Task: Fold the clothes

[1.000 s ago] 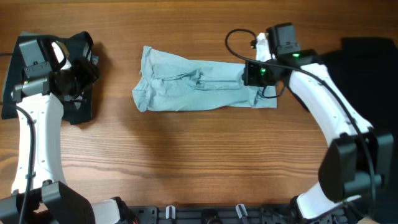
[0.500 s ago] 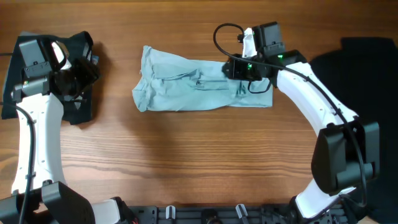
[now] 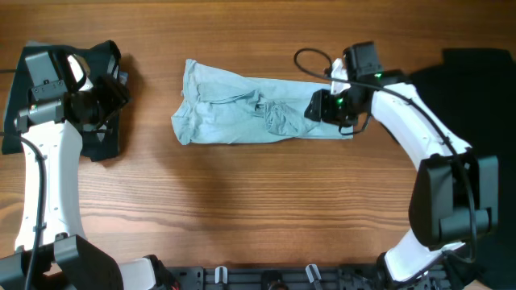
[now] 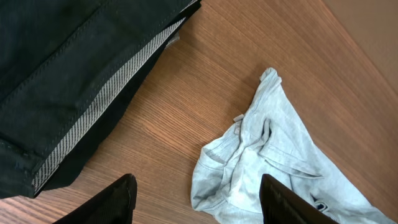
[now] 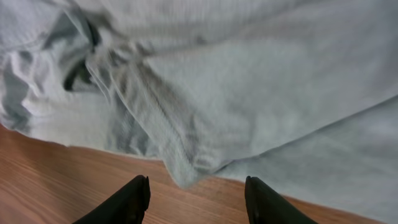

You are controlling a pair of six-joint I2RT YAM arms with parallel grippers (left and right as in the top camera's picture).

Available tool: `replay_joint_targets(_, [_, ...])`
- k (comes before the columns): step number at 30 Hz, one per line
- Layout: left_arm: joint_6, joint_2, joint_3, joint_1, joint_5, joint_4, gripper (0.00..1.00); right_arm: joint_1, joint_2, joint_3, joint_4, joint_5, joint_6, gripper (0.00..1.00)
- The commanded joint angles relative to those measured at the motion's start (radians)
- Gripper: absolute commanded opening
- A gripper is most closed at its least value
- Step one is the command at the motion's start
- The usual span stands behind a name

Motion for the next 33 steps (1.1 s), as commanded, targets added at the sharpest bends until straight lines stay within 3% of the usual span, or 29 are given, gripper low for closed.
replay_joint_targets(1, [0.006,-0.021,0.017,-0.005,0.008,-0.004,0.64,0.035,0.025,-0.05,0.011,-0.009,0.073,0.56])
replay_joint_targets(2, [0.006,-0.021,0.017,-0.005,0.008,-0.004,0.64,0.047,0.025,-0.06,0.027,-0.009,0.107,0.6])
replay_joint_targets(6, [0.006,-0.021,0.017,-0.005,0.008,-0.013,0.65,0.088,0.026,-0.108,0.098,-0.008,0.196,0.58])
replay_joint_targets(11, [0.006,-0.021,0.017,-0.005,0.008,-0.015,0.65,0.09,0.026,-0.119,0.18,0.037,0.299,0.43])
replay_joint_targets(15, [0.006,-0.021,0.017,-0.005,0.008,-0.015,0.66,0.09,0.074,-0.119,0.187,0.035,0.312,0.41])
replay_joint_targets(18, [0.006,-0.021,0.017,-0.005,0.008,-0.014,0.66,0.09,0.089,-0.114,0.249,0.009,0.305,0.08])
replay_joint_targets(19, [0.006,-0.021,0.017,-0.005,0.008,-0.015,0.67,0.089,0.082,-0.108,0.276,-0.027,0.296,0.04])
replay_joint_targets(22, [0.006,-0.021,0.017,-0.005,0.008,-0.015,0.67,0.084,0.056,-0.082,0.336,-0.098,0.297,0.04])
replay_joint_targets(27, [0.006,-0.021,0.017,-0.005,0.008,-0.013,0.67,0.084,0.045,-0.074,0.663,-0.097,0.352,0.04])
replay_joint_targets(28, [0.006,-0.021,0.017,-0.005,0.008,-0.011,0.67,0.084,0.045,-0.074,0.715,-0.083,0.352,0.07])
replay_joint_targets(29, [0.005,-0.021,0.017,-0.005,0.008,-0.01,0.67,0.084,0.045,-0.074,0.761,-0.048,0.351,0.44])
replay_joint_targets(30, [0.005,-0.021,0.017,-0.005,0.008,-0.01,0.67,0.084,0.045,-0.074,0.775,-0.04,0.35,0.75])
replay_joint_targets(32, [0.006,-0.021,0.017,-0.005,0.008,-0.011,0.67,0.077,0.045,-0.074,0.728,-0.042,0.347,0.79])
replay_joint_targets(33, [0.006,-0.021,0.017,-0.005,0.008,-0.011,0.67,0.061,0.045,-0.074,0.604,-0.05,0.334,0.79])
